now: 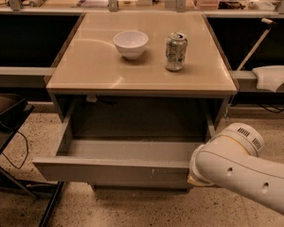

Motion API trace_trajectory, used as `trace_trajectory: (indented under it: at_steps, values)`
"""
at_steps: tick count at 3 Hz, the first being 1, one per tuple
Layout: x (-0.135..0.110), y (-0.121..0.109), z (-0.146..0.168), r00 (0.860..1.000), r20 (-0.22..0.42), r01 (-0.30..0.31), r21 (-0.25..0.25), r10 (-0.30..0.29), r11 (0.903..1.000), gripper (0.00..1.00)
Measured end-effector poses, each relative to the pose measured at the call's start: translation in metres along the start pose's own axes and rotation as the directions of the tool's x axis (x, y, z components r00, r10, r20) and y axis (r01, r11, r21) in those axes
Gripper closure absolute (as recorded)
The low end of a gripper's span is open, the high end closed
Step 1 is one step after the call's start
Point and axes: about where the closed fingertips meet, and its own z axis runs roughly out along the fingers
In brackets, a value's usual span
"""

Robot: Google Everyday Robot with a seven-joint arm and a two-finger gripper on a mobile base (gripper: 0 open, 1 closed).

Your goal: Open top drawer

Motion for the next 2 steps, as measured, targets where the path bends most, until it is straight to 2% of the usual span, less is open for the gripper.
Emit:
trace_trajectory:
  at_steps: [2]
  values:
    - [0.0042, 0.0116, -0.0087, 1.0, 0.0, -0.019, 0.037, 0.019, 0.9991, 1.0]
